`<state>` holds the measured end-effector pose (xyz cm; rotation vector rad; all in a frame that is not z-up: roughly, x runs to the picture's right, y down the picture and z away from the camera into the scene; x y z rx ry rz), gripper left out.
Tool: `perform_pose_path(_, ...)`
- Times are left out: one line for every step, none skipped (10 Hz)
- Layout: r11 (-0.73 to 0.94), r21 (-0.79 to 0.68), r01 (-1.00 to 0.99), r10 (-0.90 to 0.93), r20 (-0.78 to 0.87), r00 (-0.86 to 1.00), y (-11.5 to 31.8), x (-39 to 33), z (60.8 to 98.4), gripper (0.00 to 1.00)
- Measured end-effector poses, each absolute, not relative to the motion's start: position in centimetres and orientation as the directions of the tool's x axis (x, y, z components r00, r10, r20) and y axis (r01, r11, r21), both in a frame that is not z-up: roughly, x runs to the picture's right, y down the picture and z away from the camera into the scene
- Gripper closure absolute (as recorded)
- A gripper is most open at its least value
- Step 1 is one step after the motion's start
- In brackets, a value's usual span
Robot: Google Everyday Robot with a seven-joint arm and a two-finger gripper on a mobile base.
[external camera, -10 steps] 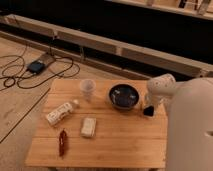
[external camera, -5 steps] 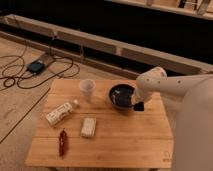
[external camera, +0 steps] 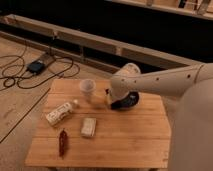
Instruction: Place the eraser on the white sponge
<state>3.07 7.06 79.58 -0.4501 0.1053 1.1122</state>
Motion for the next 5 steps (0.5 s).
perform_pose_path(0.379,-0.325,-0.866,0.832,-0.29,0.473,7.4,1.6,79.6,1.0)
perform_pose_path(0.385,-0.347,-0.855,0.826,-0.283,0.487,7.8,0.5,79.6,1.0)
perform_pose_path(0.389,-0.374,-0.842,0.82,-0.276,0.502,8.3,-0.7,79.6,1.0)
perform_pose_path(0.389,-0.403,-0.828,0.813,-0.272,0.514,9.1,-1.8,79.5,1.0)
perform_pose_path(0.387,-0.417,-0.823,0.81,-0.272,0.519,9.6,-2.3,79.5,1.0)
